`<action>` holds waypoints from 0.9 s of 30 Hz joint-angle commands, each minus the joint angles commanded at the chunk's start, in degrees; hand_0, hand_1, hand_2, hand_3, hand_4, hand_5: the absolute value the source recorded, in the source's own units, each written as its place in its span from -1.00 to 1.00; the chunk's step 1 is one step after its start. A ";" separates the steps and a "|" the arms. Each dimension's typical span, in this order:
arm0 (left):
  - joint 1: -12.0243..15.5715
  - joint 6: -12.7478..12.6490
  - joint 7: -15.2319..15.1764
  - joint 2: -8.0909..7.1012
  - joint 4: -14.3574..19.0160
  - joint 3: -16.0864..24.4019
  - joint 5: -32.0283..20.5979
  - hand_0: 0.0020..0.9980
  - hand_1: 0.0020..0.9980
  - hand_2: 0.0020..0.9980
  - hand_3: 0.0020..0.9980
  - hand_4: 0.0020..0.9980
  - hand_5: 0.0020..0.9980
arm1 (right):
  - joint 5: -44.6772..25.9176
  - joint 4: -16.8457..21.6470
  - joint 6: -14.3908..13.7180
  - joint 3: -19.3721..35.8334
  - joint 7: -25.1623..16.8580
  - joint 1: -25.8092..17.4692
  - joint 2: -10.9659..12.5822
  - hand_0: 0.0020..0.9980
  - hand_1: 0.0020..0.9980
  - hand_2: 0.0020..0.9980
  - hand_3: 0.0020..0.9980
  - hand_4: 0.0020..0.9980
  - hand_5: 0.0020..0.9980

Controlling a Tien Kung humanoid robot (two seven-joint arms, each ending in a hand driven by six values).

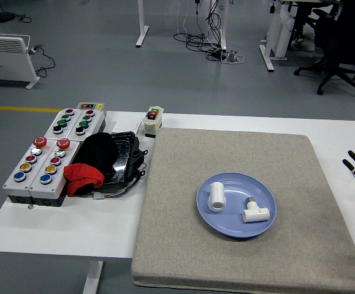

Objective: Pick pipe place plate twice

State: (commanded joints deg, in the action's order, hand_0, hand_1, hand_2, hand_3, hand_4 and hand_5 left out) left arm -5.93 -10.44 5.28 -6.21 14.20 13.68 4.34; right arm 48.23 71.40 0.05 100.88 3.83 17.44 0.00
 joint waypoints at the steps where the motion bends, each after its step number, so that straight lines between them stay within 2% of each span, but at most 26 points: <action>1: 0.02 0.01 0.05 0.01 0.01 0.08 0.11 0.24 0.17 0.03 0.17 -0.47 1.00 | 0.09 -0.04 0.11 -0.14 -0.10 -0.03 0.00 0.71 0.63 0.75 0.68 0.06 0.25; 3: 0.06 0.02 0.11 0.00 0.02 0.18 0.30 0.24 0.17 0.03 0.17 -0.47 1.00 | 0.30 -0.11 0.20 -0.37 -0.29 -0.13 0.00 0.77 0.67 0.82 0.75 0.06 0.25; 8: 0.14 0.02 0.25 -0.04 0.03 0.45 0.75 0.24 0.17 0.03 0.17 -0.47 1.00 | 0.77 -0.30 0.22 -0.74 -1.26 -0.43 0.00 0.77 0.67 0.82 0.75 0.06 0.25; 9: 0.16 0.01 0.25 -0.05 0.02 0.47 0.78 0.24 0.17 0.03 0.17 -0.47 1.00 | 0.92 -0.37 0.16 -0.84 -1.64 -0.48 0.00 0.85 0.73 0.91 0.80 0.06 0.24; 27: 0.31 0.03 0.15 -0.01 0.07 0.36 0.57 0.24 0.17 0.05 0.17 -0.47 1.00 | 2.82 -0.68 -0.69 -1.76 -3.01 -0.46 0.05 0.89 0.75 0.94 0.83 0.06 0.23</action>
State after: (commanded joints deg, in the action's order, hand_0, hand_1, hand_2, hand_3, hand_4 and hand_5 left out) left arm -5.62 -10.41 5.44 -6.22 14.27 14.04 4.91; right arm 51.05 70.72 -0.64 99.12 0.82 16.99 0.05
